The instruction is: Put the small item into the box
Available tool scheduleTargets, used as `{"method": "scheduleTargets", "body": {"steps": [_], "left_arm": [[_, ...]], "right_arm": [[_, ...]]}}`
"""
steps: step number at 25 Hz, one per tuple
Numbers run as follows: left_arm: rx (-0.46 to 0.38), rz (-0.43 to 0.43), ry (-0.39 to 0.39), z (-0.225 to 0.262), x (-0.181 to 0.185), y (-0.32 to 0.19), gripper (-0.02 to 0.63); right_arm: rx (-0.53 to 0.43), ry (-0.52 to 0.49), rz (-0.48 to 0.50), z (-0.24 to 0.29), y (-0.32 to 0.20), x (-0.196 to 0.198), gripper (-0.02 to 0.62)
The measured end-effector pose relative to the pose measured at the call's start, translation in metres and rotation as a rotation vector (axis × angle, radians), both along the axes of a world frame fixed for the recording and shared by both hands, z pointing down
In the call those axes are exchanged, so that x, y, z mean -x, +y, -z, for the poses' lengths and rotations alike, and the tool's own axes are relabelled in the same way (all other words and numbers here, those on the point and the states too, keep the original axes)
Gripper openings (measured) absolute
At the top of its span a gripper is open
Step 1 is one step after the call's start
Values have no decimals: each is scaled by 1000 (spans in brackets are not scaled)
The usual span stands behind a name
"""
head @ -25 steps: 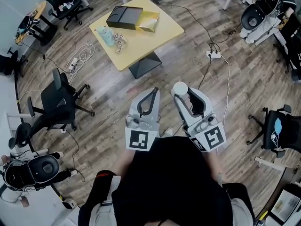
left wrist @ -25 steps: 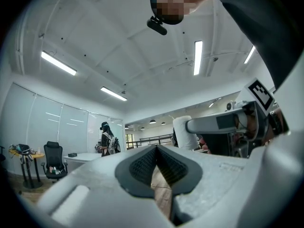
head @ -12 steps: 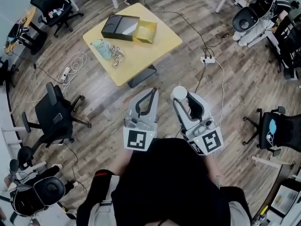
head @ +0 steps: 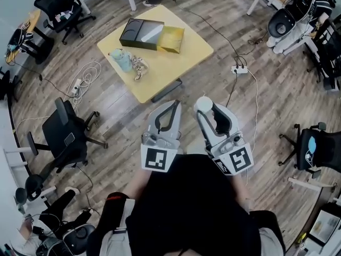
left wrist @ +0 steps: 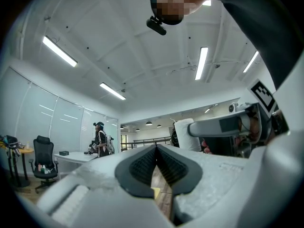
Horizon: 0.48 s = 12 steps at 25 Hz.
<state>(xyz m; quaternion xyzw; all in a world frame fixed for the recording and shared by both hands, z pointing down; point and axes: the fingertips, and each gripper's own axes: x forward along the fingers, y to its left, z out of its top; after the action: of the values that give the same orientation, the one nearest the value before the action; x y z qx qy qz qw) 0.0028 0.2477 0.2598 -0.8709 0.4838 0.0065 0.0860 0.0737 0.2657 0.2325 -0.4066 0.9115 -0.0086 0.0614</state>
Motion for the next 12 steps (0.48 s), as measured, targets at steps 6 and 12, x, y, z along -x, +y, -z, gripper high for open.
{"method": "scheduleTargets", "body": {"steps": [6,12], "left_arm": [[-26,-2,-28,-2,8,-11,2],[-30,15,-53,-2,3,-34,2]], "right_arm": [[-13,-5,8,-1,-13,9,156],[-2,-18,28,-5,-43,2,156]]}}
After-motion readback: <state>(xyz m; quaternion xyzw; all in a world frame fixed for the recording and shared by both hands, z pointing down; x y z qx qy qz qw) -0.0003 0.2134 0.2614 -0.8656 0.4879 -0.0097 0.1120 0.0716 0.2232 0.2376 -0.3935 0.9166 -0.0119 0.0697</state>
